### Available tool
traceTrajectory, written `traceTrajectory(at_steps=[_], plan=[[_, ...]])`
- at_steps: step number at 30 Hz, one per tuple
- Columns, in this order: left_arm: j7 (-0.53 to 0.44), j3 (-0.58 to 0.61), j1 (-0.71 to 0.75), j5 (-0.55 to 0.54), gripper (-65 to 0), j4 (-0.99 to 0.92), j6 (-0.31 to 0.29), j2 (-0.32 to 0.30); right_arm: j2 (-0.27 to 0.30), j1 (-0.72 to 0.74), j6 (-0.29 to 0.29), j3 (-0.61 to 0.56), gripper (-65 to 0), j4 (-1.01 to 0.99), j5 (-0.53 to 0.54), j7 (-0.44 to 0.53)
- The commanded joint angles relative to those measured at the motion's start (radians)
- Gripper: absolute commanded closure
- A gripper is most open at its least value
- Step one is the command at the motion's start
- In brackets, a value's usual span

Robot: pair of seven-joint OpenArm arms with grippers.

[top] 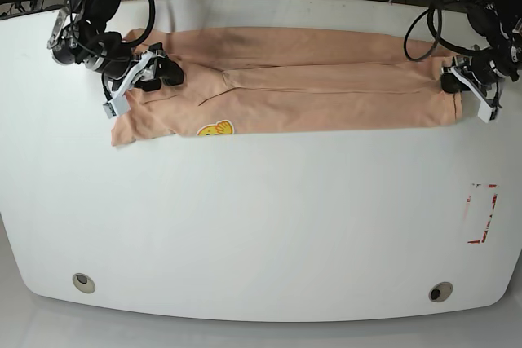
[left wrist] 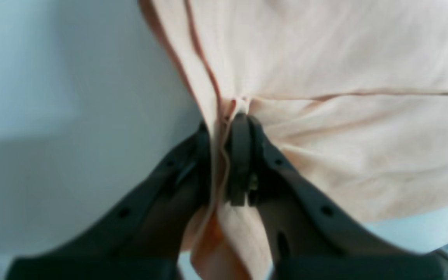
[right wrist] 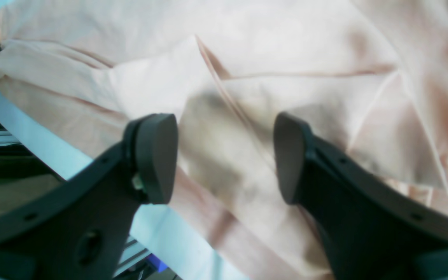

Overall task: Fold the T-shirt properly
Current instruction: 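Release the left gripper and move it inward along the strip, then grasp the strip end with the left gripper and fold it toward the right gripper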

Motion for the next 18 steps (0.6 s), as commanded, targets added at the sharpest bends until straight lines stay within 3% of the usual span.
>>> traceTrajectory(at_steps=[1,6,9,18], plan=[[-0.018,-0.008,0.004,-0.024,-2.1,0.126,-0.002,0.017,0.012,0.007,0.002,0.004,-36.3,0.015,0.023,0.018],[0.082,0.059,0.012,-0.037,-2.1,0.333,-0.002,0.044,0.01,0.015,0.002,0.004,-36.3,0.009,-0.046,0.018],[0.092,0.128,0.017,-0.037,-2.1,0.411,-0.002,0.086,0.007,0.015,0.002,0.004,-36.3,0.009,-0.099,0.019],[0.092,0.351,0.012,-0.032,-2.2,0.434,-0.002,0.198,0.006,0.009,0.002,0.004,-36.3,0.009,-0.102,0.019]])
